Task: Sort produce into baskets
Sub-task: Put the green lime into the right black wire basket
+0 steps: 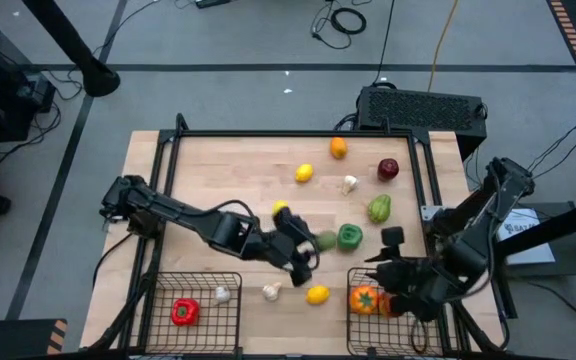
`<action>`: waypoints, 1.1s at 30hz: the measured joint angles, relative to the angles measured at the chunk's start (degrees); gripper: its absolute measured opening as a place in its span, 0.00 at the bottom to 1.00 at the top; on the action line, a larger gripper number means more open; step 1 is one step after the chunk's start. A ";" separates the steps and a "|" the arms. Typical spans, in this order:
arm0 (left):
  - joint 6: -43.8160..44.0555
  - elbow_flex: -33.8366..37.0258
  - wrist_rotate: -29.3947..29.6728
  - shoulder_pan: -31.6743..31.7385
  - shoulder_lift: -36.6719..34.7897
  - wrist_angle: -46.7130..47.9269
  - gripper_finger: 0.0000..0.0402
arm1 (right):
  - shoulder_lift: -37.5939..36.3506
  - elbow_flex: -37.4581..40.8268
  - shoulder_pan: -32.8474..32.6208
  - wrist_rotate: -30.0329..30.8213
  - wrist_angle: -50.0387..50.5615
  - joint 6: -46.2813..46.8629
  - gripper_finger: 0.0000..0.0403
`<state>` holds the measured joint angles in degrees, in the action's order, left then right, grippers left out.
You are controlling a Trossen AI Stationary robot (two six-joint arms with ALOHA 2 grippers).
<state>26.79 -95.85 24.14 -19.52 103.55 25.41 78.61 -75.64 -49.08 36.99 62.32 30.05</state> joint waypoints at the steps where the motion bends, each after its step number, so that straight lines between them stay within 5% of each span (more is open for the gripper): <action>1: -0.92 0.02 -1.56 -0.33 0.46 -2.77 0.43 | 0.00 0.00 -1.17 0.58 0.68 1.59 0.33; 14: -1.75 0.04 -9.78 -2.25 10.66 -25.89 0.43 | 0.68 0.00 -12.14 6.10 3.16 11.16 0.35; 20: -1.74 0.07 -13.00 -2.33 13.46 -31.62 0.43 | 2.81 0.00 -12.10 6.61 2.88 13.36 0.49; 27: -1.75 0.09 -14.73 -2.33 14.47 -32.78 0.43 | 5.73 0.00 -10.84 9.35 -0.15 6.84 0.73; 33: -1.72 0.09 -16.85 -2.32 14.46 -32.71 0.43 | 7.62 0.02 -10.12 15.69 -5.39 -6.19 0.79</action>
<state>25.06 -95.77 7.29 -21.84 118.02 -7.30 86.22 -75.61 -59.20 52.68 56.93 23.86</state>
